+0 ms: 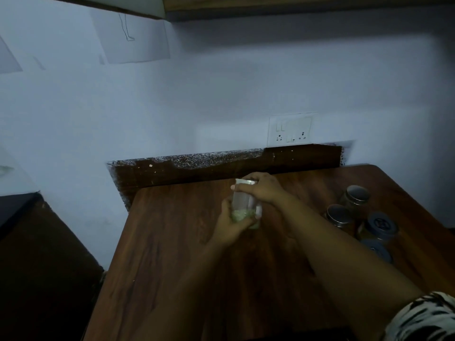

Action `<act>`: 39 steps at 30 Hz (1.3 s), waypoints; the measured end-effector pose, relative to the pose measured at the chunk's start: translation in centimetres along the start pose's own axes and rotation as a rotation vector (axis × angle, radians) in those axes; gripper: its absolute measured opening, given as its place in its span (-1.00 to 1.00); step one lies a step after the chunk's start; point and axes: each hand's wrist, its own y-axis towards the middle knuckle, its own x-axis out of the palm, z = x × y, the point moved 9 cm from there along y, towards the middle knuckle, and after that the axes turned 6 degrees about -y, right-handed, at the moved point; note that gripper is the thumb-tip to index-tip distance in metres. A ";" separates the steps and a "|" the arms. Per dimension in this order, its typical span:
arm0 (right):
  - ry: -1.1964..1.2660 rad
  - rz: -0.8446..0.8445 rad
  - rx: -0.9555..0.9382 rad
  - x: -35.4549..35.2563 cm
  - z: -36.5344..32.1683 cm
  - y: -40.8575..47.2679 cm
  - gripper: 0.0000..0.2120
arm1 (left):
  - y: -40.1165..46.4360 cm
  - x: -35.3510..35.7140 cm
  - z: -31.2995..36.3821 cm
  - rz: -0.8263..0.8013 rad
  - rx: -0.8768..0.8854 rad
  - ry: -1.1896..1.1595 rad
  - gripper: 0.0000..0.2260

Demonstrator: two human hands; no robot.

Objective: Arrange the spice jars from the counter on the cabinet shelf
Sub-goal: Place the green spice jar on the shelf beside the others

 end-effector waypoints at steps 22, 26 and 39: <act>1.034 -0.424 -0.035 -1.6 -3.8 -1.9 -0.40 | 0.7 2.2 6.5 -0.231 -0.112 -0.517 -0.16; 1.147 -0.391 -0.042 -2.7 -4.1 -1.5 -0.37 | 1.5 1.6 7.3 -0.231 -0.081 -0.530 -0.22; 1.047 -0.243 -0.232 -12.7 -10.4 0.1 -0.29 | 4.7 1.2 20.3 -0.174 0.231 -0.336 -0.37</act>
